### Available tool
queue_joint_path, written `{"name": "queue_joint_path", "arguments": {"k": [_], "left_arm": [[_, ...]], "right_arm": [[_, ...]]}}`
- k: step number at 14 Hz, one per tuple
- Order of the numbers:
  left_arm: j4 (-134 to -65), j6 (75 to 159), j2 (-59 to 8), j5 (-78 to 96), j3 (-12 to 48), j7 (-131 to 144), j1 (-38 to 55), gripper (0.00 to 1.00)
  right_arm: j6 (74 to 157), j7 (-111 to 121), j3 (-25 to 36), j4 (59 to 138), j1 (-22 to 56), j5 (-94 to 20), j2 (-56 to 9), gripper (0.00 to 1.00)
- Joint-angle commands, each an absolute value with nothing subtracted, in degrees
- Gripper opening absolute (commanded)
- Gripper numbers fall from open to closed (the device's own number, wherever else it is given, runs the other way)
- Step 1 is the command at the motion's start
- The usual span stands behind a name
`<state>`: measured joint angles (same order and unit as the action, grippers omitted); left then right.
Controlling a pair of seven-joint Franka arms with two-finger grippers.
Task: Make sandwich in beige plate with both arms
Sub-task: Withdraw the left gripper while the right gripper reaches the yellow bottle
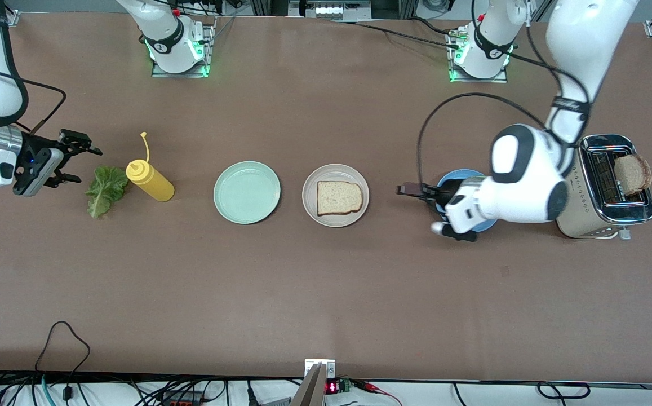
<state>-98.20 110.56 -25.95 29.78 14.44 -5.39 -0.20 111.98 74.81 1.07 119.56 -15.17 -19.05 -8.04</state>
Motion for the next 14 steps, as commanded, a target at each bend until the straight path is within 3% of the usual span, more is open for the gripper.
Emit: {"name": "queue_joint_path", "arguments": {"k": [1,3,8,14], "left_arm": [[-98.09,107.58,-21.02,21.75,12.22,-2.74,0.09,1.00],[-96.51,107.49,-18.82,8.06,11.34,-1.50,-0.17,1.00],[-92.91,106.62,-14.24,-4.63,5.89,-1.76,-1.23,1.00],[-84.82,95.99,-11.26,-4.04,4.23,-1.32,-3.43,1.00]], "right_arm": [[114.51,86.09,0.53,122.86,-17.66,-24.07,-8.35,1.00],[114.61,94.88,0.53,123.40,-19.50,-28.02,-10.01,1.00],[111.36,114.85,0.53,124.10,-24.95,-40.15,-13.79,1.00],[104.86,126.45,0.53,123.93,-27.16,-51.66,-16.79,1.00]]}}
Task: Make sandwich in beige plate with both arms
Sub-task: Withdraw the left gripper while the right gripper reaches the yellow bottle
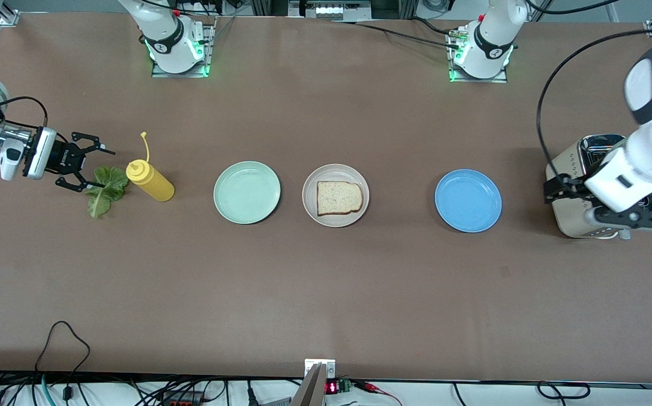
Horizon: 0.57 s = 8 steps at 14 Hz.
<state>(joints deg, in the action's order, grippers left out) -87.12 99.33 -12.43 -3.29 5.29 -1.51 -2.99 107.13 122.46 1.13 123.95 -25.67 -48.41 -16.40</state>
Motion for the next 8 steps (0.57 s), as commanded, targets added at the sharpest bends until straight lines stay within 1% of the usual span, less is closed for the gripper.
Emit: {"name": "queue_joint_path", "arguments": {"k": [1,3,6,8], "left_arm": [[-83.86,94.41,-10.55,-2.22,1.70,-1.06,-2.47,1.00],[-83.76,92.47,-9.24,0.09,-0.69,1.57,-0.53,1.00],[-83.76,90.26,-8.44,0.18,0.00,4.13,-0.53,1.00],[-85.85,90.44,-6.69,0.26,0.26,4.04,-0.62,1.00]], "right_arm": [[104.16,128.21,0.53,124.01,-27.68,-51.85,-16.53,1.00],[101.53,131.47,0.53,124.01,-29.34,-51.94,-17.57,1.00],[99.93,135.61,0.53,123.93,-30.67,-52.03,-19.94,1.00],[99.41,137.36,0.44,123.93,-30.67,-54.47,-21.61,1.00]]}}
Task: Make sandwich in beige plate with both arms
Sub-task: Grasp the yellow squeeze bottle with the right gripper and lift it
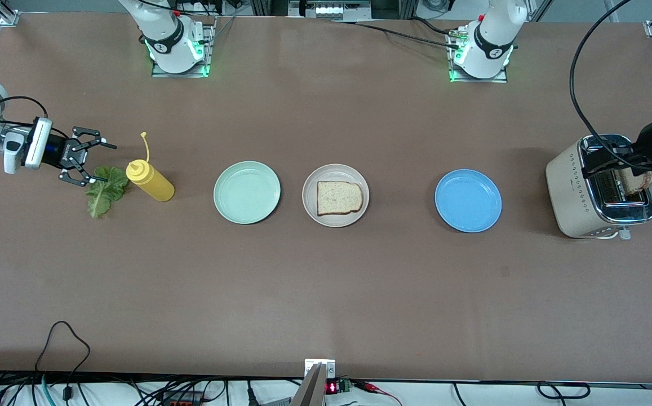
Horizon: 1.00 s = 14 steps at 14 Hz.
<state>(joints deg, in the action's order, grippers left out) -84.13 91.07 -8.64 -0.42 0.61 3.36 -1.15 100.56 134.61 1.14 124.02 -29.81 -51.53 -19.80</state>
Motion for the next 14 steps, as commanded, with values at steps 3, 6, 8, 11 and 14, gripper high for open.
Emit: {"name": "queue_joint_path", "arguments": {"k": [3,6,8,11,14], "left_arm": [[-87.10,91.58,-5.80,0.26,0.26,3.96,-1.31,1.00],[-89.99,94.04,-4.40,0.00,0.61,3.95,-1.06,1.00],[-90.79,94.57,-3.61,0.09,0.70,3.96,-1.32,1.00],[-90.01,94.48,-4.04,0.61,0.62,0.28,-1.32,1.00],[-89.12,94.66,-4.74,2.81,0.35,0.17,-1.41,1.00]], "right_arm": [[99.75,139.48,0.26,123.66,-30.67,-55.81,-25.22,1.00],[100.02,141.49,0.26,123.58,-30.76,-57.21,-26.89,1.00],[100.02,143.08,0.26,123.40,-30.76,-58.88,-28.29,1.00],[99.93,145.36,0.18,122.96,-30.76,-60.73,-30.67,1.00],[99.93,145.90,-0.44,122.96,-30.76,-61.26,-31.90,1.00]]}}
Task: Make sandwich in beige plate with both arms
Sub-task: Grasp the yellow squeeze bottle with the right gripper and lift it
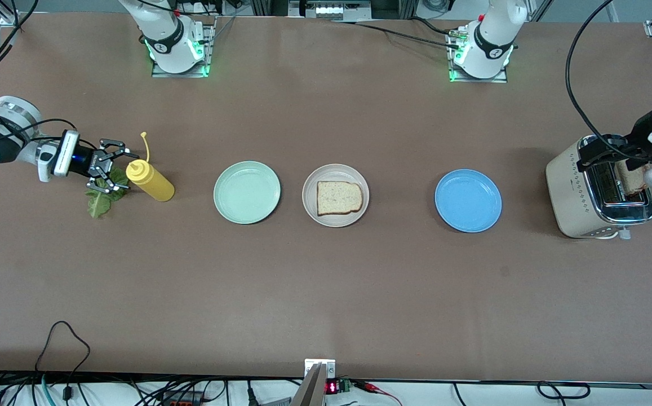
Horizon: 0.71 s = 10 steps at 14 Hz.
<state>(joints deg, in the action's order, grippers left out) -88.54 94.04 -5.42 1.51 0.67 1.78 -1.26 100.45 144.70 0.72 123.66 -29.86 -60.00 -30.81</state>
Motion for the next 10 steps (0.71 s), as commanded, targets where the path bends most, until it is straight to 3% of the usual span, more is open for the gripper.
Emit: {"name": "queue_joint_path", "arguments": {"k": [1,10], "left_arm": [[-88.95,94.66,-5.09,2.73,0.35,0.52,-1.32,1.00],[-89.47,92.64,-4.22,1.32,0.79,0.88,-1.58,1.00]], "right_arm": [[99.93,146.59,-0.61,122.96,-30.67,-61.87,-32.17,1.00],[100.19,148.01,-3.78,122.70,-30.32,-65.74,-33.57,1.00]]}}
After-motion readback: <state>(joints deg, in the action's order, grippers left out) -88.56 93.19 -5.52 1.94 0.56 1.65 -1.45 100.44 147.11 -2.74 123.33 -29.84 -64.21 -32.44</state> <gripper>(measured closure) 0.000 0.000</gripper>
